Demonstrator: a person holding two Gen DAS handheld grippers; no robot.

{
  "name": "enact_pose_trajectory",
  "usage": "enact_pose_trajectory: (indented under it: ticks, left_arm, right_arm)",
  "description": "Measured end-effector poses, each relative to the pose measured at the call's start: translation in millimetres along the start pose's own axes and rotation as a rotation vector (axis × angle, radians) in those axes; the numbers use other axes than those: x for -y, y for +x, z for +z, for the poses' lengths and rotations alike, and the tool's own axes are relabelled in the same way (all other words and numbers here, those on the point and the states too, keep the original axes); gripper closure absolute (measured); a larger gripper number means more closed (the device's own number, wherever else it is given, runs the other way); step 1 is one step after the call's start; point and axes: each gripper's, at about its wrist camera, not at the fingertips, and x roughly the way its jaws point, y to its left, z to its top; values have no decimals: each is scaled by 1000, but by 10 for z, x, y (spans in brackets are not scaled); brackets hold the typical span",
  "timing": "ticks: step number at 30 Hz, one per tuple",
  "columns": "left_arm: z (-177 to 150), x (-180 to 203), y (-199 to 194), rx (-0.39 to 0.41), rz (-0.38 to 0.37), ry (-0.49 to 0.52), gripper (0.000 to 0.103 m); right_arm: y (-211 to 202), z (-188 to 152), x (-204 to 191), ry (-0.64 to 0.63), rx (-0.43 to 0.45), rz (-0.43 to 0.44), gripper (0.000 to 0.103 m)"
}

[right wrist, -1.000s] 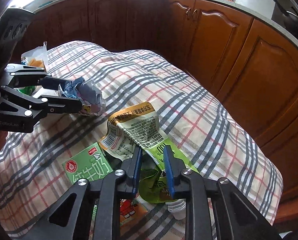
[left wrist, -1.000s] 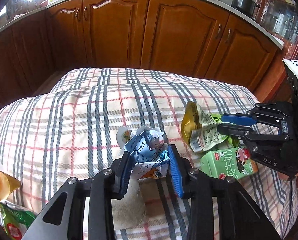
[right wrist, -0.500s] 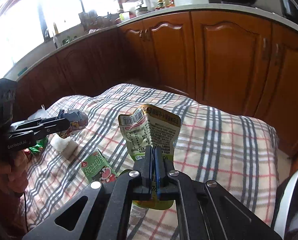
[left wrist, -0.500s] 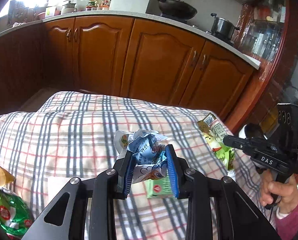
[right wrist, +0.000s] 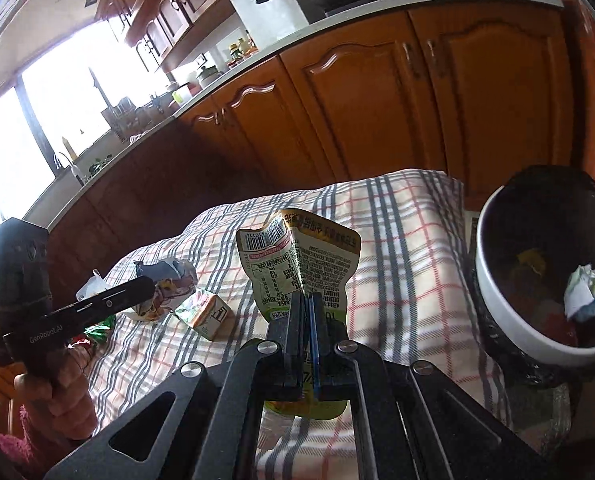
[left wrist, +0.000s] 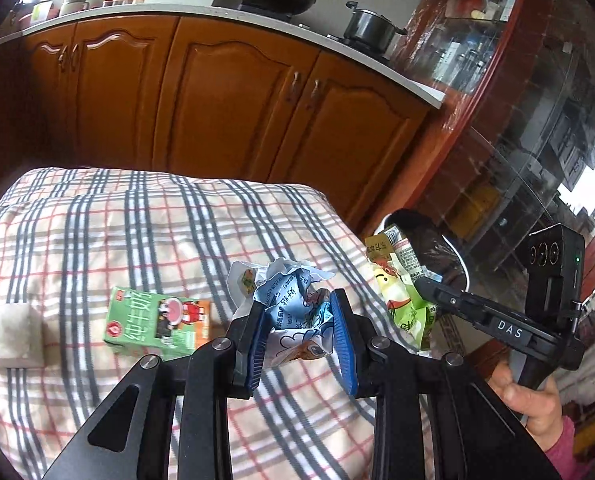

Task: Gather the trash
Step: 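Carry the pouch and wrapper over the bin and open both tools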

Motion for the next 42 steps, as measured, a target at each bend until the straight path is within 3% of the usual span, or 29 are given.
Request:
enact_pose_trajectory:
  ticks: [12,22,28,42]
  left_arm:
    - [130,460,447,-45,-66,79,74]
    - [191,804,753,-70,-95,127,74]
    - [321,1051,959,-60,-107,164,74]
    - [756,1653,1843,-113,-112,251,74]
  right_arm:
    - [-607,-177,477,100,87,-96,101]
    - [-870,-220,891,167,128,-163,101]
    - [-965,-142,1140,205,157,-190,101]
    - [-896,279,1745,265,154,-234,101]
